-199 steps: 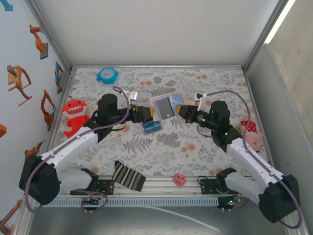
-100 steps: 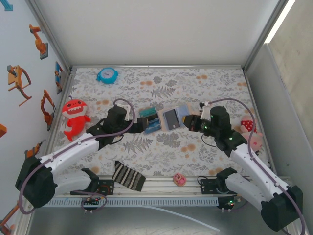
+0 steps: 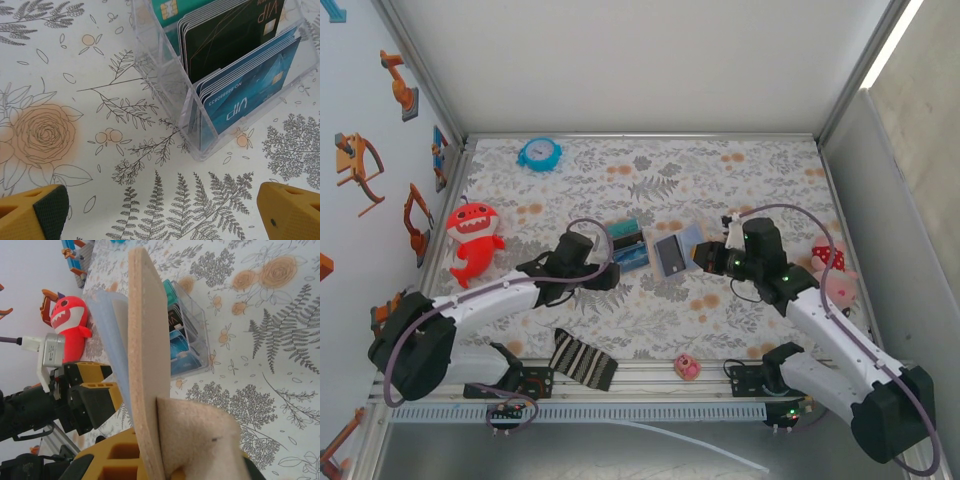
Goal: Take the credit cards out of the card holder
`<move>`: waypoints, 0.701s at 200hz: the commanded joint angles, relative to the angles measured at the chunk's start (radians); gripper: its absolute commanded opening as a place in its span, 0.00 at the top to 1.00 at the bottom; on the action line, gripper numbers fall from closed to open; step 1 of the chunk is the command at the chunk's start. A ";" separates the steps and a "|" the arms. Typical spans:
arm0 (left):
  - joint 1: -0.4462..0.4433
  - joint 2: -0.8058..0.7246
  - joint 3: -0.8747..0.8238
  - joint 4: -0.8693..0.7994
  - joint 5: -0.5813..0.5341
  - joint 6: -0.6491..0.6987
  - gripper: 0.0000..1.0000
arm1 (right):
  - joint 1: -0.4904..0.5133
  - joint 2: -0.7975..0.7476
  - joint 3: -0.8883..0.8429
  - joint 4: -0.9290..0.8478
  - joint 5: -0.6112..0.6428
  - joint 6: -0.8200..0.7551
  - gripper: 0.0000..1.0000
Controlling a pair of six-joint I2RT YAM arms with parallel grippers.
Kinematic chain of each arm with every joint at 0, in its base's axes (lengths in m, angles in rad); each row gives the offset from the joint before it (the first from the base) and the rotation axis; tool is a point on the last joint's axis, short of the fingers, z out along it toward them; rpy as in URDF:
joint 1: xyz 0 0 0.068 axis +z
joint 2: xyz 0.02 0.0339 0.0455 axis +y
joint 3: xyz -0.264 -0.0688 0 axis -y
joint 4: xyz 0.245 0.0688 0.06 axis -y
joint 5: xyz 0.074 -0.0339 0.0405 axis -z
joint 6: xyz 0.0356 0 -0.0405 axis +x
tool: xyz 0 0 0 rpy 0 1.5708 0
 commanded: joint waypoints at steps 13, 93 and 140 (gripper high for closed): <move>-0.022 0.067 -0.006 0.059 -0.014 0.018 0.03 | -0.004 0.006 -0.081 0.117 -0.078 0.110 1.00; -0.034 0.230 0.039 0.105 -0.099 -0.038 0.03 | 0.013 0.031 -0.181 0.176 -0.083 0.180 1.00; -0.033 0.294 0.079 0.144 -0.115 -0.058 0.03 | 0.027 0.112 -0.213 0.304 -0.075 0.201 1.00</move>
